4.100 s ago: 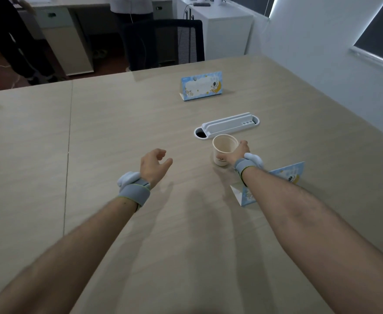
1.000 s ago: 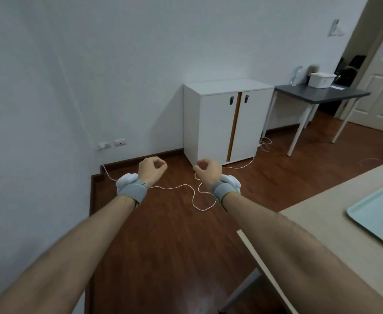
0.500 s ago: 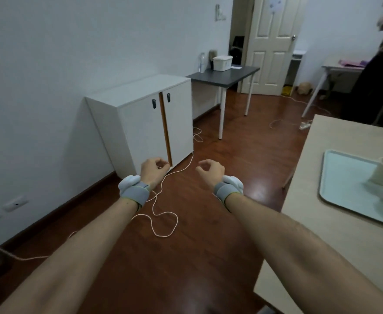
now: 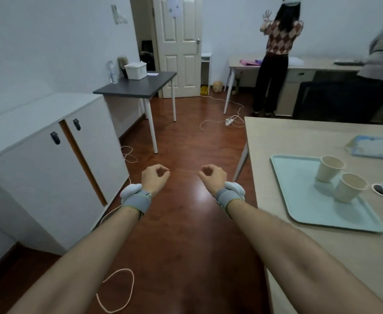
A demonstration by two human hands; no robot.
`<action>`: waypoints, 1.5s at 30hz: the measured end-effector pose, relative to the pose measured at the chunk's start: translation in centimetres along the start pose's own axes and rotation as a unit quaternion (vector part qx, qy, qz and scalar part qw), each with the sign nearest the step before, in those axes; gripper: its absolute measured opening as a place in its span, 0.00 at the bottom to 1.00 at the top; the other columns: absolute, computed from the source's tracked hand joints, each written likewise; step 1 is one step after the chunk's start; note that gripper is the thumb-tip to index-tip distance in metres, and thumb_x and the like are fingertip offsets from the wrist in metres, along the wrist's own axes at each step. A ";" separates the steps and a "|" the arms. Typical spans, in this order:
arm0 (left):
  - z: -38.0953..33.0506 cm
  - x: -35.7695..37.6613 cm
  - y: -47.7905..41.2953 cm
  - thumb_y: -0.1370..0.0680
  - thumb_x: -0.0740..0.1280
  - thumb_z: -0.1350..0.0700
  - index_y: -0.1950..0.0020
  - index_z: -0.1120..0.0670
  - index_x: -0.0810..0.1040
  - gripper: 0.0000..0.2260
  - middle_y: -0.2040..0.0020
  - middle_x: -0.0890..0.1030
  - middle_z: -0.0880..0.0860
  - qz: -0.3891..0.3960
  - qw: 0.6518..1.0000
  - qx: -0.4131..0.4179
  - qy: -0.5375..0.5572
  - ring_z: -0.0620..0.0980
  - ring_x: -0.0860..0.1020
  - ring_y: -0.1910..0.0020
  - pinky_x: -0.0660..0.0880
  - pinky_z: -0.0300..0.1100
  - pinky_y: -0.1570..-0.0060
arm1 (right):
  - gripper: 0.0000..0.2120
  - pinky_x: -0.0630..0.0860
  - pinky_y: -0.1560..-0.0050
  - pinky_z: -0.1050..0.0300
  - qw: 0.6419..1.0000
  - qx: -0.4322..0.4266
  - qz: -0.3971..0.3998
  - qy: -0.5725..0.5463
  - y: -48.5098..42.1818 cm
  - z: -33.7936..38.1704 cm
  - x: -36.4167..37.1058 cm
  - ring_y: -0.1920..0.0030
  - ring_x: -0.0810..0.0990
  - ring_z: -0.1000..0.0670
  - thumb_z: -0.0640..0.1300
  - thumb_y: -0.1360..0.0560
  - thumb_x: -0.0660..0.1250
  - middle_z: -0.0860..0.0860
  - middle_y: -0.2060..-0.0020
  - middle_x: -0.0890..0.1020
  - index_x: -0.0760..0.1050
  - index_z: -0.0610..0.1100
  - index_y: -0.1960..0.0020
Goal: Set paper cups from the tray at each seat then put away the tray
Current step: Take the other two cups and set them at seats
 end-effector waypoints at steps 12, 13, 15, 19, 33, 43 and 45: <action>-3.2 9.1 -17.7 0.26 0.67 0.61 0.50 0.62 0.82 0.08 0.51 0.84 0.62 0.122 0.988 0.096 0.022 0.58 0.79 0.49 0.71 0.40 0.49 | 0.12 0.70 0.46 0.64 0.986 0.064 -0.153 0.007 -14.6 -2.3 -1.5 0.46 0.80 0.46 0.39 0.28 0.67 0.42 0.49 0.84 0.79 0.38 0.45; -3.5 9.8 -19.1 0.26 0.67 0.61 0.50 0.62 0.82 0.08 0.51 0.84 0.62 0.136 0.985 0.105 0.023 0.58 0.79 0.50 0.72 0.40 0.49 | 0.12 0.71 0.45 0.63 0.984 0.070 -0.167 0.001 -15.7 -2.5 -1.6 0.46 0.80 0.46 0.39 0.28 0.67 0.42 0.49 0.84 0.79 0.38 0.45; -4.5 11.6 -22.4 0.26 0.67 0.61 0.51 0.62 0.82 0.08 0.52 0.84 0.62 0.171 0.976 0.132 0.021 0.56 0.79 0.54 0.72 0.40 0.49 | 0.12 0.71 0.43 0.61 0.974 0.092 -0.206 -0.008 -18.2 -3.1 -1.8 0.46 0.80 0.46 0.39 0.28 0.67 0.42 0.49 0.84 0.79 0.38 0.45; -6.5 14.7 -25.9 0.26 0.67 0.60 0.51 0.62 0.81 0.07 0.53 0.84 0.62 0.224 0.958 0.176 0.028 0.50 0.75 0.58 0.71 0.38 0.52 | 0.13 0.73 0.43 0.60 0.956 0.130 -0.260 -0.042 -20.6 -4.4 -2.5 0.46 0.81 0.45 0.38 0.29 0.67 0.42 0.48 0.83 0.78 0.38 0.44; -20.7 33.1 -24.9 0.25 0.66 0.60 0.47 0.63 0.79 0.10 0.49 0.83 0.62 0.455 0.827 0.322 0.069 0.52 0.77 0.57 0.71 0.39 0.55 | 0.16 0.69 0.46 0.64 0.826 0.246 -0.502 -0.071 -19.8 -13.2 -15.0 0.44 0.79 0.45 0.37 0.28 0.67 0.41 0.44 0.81 0.75 0.37 0.40; -27.3 43.4 -19.8 0.26 0.66 0.59 0.47 0.62 0.80 0.10 0.50 0.83 0.61 0.561 0.726 0.392 0.070 0.49 0.75 0.58 0.69 0.36 0.55 | 0.17 0.69 0.43 0.63 0.716 0.322 -0.613 -0.090 -16.2 -17.7 -20.4 0.42 0.78 0.45 0.36 0.28 0.68 0.42 0.42 0.80 0.75 0.36 0.40; -27.7 44.6 -18.9 0.26 0.66 0.59 0.48 0.62 0.80 0.09 0.50 0.83 0.61 0.575 0.712 0.398 0.065 0.49 0.75 0.58 0.68 0.34 0.57 | 0.17 0.71 0.43 0.62 0.692 0.333 -0.634 -0.087 -15.3 -18.4 -20.7 0.43 0.79 0.44 0.35 0.29 0.68 0.41 0.44 0.81 0.75 0.35 0.41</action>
Point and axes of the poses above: each hand's wrist, its own y-axis away from the middle knuckle, its own x-axis out of the palm, z = x × y, the point moved 1 cm from there along -y, towards the middle knuckle
